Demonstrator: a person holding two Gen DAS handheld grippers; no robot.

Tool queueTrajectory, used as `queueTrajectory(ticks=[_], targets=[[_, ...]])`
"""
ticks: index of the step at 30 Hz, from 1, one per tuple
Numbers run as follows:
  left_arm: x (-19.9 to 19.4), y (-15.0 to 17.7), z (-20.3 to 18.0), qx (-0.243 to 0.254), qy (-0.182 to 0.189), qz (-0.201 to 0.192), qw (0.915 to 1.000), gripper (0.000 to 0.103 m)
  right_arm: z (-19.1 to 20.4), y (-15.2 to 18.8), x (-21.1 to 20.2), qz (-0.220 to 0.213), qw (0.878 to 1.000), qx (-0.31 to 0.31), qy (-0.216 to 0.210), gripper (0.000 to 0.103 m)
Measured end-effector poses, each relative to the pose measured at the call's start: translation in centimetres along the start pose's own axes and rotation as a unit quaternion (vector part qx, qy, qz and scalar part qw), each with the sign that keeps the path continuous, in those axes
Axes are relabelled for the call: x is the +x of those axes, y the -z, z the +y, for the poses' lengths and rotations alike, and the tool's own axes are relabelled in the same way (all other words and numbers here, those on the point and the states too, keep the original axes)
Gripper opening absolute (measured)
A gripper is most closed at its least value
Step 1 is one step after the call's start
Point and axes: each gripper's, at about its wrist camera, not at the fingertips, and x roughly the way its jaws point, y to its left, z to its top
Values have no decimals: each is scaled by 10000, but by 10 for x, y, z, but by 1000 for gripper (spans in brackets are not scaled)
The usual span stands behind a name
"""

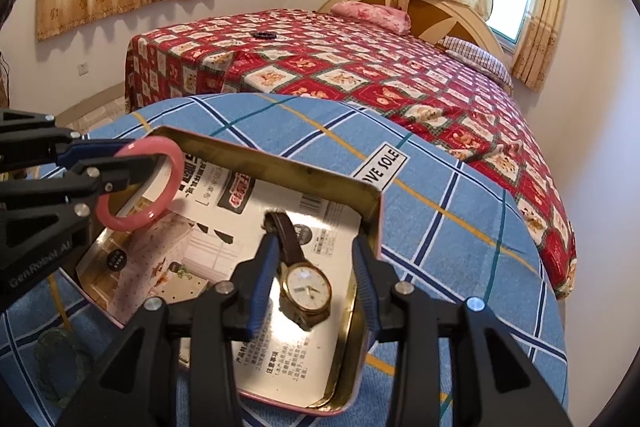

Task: Organize jewelry
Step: 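Open the right tool to drop the watch in the tin while the left releases the bangle, then withdraw both tools from the tin back toward the jewelry pile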

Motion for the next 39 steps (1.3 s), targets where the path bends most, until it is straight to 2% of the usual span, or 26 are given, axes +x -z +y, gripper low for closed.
queueTrajectory(ticks=[2,3,10,15,20,23,25,34,39], targets=[[-6,1,-1,32,-105,-177,9998,73,-1,1,-3,-10,10000,12,20,48],[-9,1,-2,58,-98,-217,9997,73,-2,2,-5,-24,10000,32,29,51],[-11,8,0,-17,-110,-105,9999,73,-6,4,-13,-64,9999,123,20,52],[-25,17,7,-173,-168,-188,9995,73,-10,9,-24,-94,9998,182,10,53],[-46,36,13,-299,-309,-227,9988,73,-17,22,-43,-97,9994,321,48,53],[-54,50,13,-353,-384,-171,9985,73,-21,32,-55,-104,9992,365,107,57],[-58,59,12,-375,-338,-153,9986,73,-24,40,-60,-82,9990,410,136,58],[-67,91,2,-388,-332,68,9987,73,-33,85,-66,327,9976,561,234,58],[-62,105,-5,-441,-283,256,9983,73,-29,96,-61,451,9973,566,149,57]])
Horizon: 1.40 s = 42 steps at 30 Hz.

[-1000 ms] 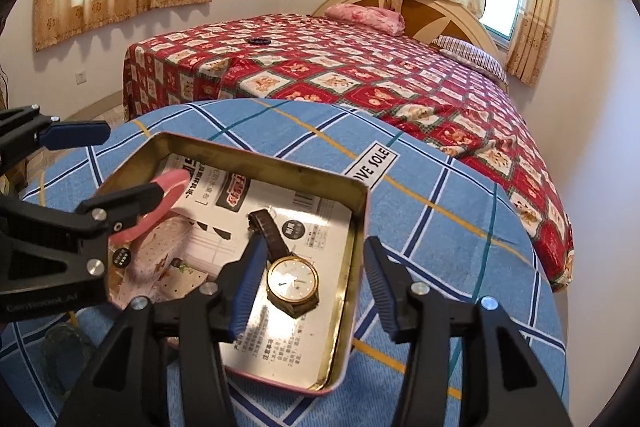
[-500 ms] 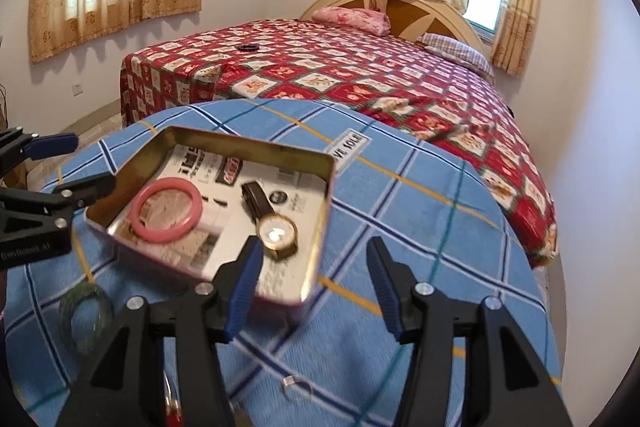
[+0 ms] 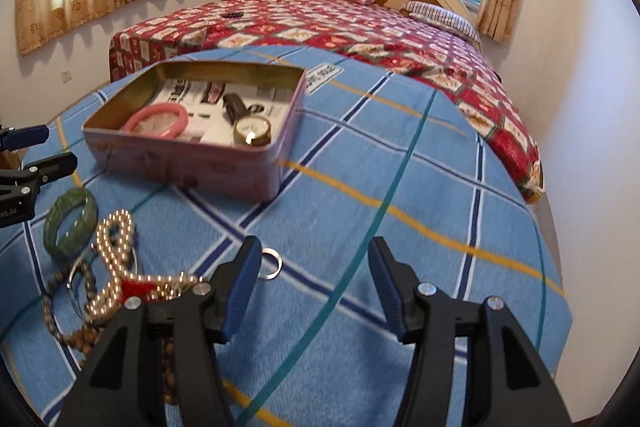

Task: Organize jewelry
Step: 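Withdraw both tools from the tin back toward the jewelry pile, then grasp the green jade bangle with the left tool while the right tool reaches the silver ring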

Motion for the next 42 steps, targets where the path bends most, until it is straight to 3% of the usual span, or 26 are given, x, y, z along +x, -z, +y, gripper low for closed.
queueTrajectory(ticks=[9,20,22,23,25,28,29,42], targets=[[-2,8,0,-100,64,48,9999,73,5,5,10,156,9998,-46,-131,56],[5,20,-7,18,78,210,9997,73,6,8,15,320,9989,-90,-330,46],[7,21,-8,41,124,239,9996,65,7,8,14,314,9987,-104,-385,40],[8,22,-8,47,160,274,9995,52,8,9,13,303,9986,-133,-415,37],[10,23,-9,54,255,342,9991,41,11,9,12,285,9982,-214,-473,24],[11,25,-8,17,383,351,9986,25,13,9,12,277,9981,-261,-476,22],[11,25,-9,38,395,345,9986,11,13,9,12,276,9981,-262,-478,22],[-12,18,-6,41,309,-45,9995,7,7,9,0,-6,9991,-36,-414,21]])
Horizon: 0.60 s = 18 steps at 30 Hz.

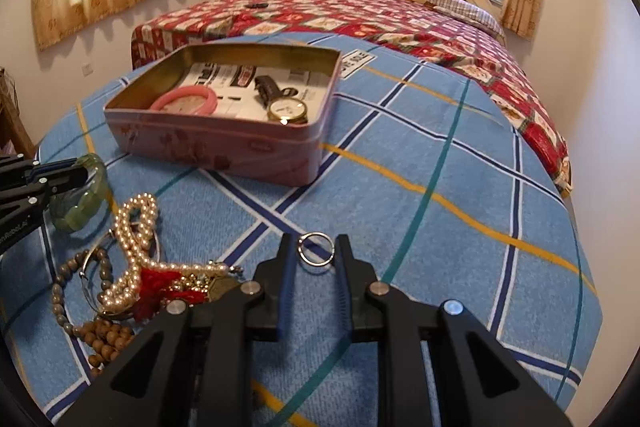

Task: Organize jewelry
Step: 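Grasp the green jade bangle with the left tool while the right tool reaches the silver ring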

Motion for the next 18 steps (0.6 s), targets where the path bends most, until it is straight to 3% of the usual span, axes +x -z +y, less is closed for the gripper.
queueTrajectory(ticks=[18], targets=[[-15,-8,4,-40,-74,-289,9995,7,2,-1,-8,-243,9997,29,77,21]])
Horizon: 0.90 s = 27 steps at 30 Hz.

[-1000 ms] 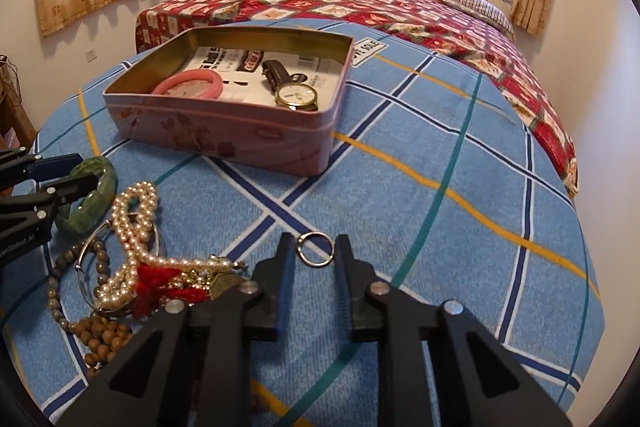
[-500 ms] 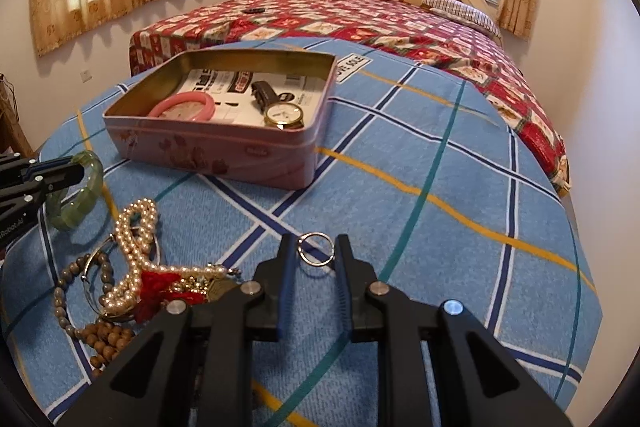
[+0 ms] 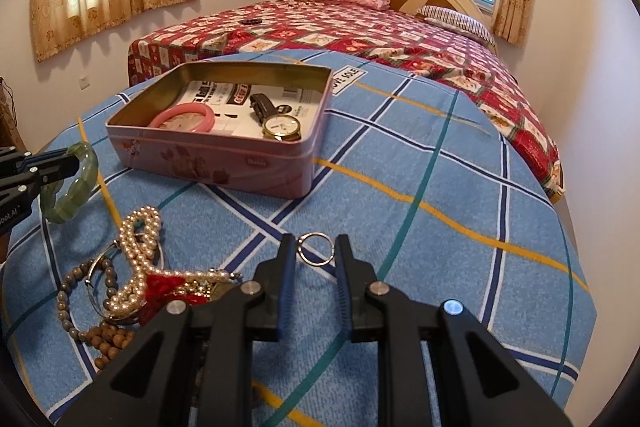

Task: Organize jewelry

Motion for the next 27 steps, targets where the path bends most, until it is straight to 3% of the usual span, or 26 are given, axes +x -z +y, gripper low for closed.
queueTrajectory(ticks=[27], targets=[[-14,-37,8,65,-37,-379,9993,7,18,-34,-19,-396,9987,-302,-102,21]])
